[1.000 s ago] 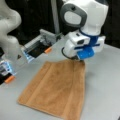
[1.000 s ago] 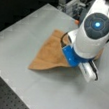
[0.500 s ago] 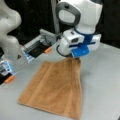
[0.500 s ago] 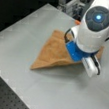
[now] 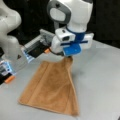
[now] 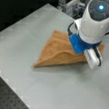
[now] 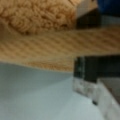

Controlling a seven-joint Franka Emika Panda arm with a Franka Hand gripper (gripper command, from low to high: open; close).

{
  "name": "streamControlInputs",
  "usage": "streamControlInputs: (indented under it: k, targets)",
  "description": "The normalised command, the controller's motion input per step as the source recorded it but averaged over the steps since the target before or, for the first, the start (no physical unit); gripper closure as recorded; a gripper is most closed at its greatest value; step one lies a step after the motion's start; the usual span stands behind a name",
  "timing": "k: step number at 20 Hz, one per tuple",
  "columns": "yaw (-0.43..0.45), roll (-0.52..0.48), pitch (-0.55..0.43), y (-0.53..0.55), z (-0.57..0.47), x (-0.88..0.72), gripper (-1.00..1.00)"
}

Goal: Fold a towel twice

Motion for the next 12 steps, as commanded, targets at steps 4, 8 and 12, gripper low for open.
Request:
streamControlInputs:
  k: [4, 8, 12]
  targets:
    - [-0.049, 0.197, -0.241, -0.2, -0.16, -0.47, 1.0]
    - [-0.025, 0.204, -0.253, -0.17, -0.16, -0.58, 1.0]
    - [-0.031, 0.214, -0.27, -0.1, -0.13, -0.66, 1.0]
